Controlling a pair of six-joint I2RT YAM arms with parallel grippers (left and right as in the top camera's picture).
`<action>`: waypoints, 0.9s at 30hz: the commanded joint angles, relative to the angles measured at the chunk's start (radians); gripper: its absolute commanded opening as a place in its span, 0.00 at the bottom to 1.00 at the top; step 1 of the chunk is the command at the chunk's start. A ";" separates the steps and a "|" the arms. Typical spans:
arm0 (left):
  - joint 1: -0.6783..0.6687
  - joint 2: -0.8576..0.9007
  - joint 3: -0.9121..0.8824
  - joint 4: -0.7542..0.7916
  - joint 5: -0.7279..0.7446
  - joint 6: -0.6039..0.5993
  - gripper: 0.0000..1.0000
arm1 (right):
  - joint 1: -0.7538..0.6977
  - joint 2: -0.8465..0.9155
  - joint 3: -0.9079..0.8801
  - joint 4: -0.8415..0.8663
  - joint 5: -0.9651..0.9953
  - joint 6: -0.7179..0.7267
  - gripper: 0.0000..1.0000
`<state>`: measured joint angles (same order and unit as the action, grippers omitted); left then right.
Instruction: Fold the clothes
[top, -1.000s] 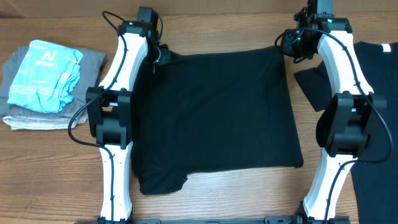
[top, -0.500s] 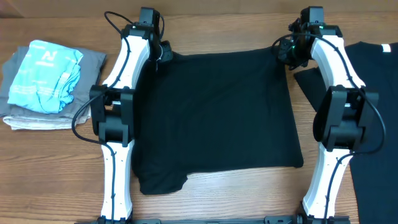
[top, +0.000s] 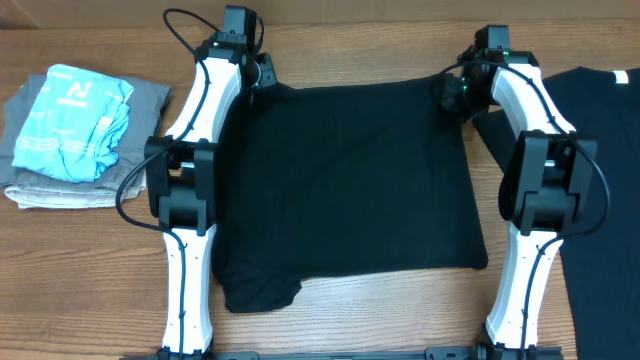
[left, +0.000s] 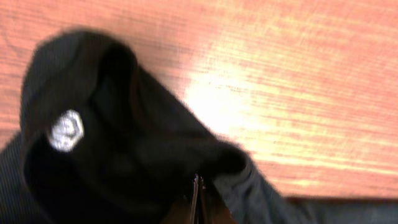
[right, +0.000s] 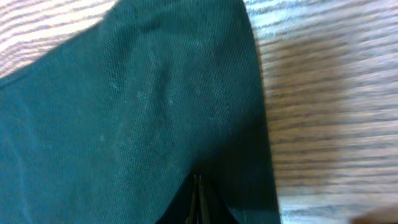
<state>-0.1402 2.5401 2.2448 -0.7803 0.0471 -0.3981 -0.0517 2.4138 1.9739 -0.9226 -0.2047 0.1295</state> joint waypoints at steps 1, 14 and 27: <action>-0.006 0.024 0.008 0.037 -0.021 -0.016 0.04 | -0.001 0.003 -0.028 0.024 0.005 -0.010 0.04; -0.006 -0.003 0.215 -0.294 -0.033 0.083 0.04 | -0.001 0.005 -0.071 0.065 0.006 -0.010 0.10; -0.018 0.024 0.067 -0.306 -0.092 0.056 0.04 | -0.001 0.005 -0.071 0.065 0.006 -0.006 0.10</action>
<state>-0.1493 2.5416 2.3493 -1.1130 -0.0170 -0.3378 -0.0525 2.4039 1.9362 -0.8570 -0.2176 0.1268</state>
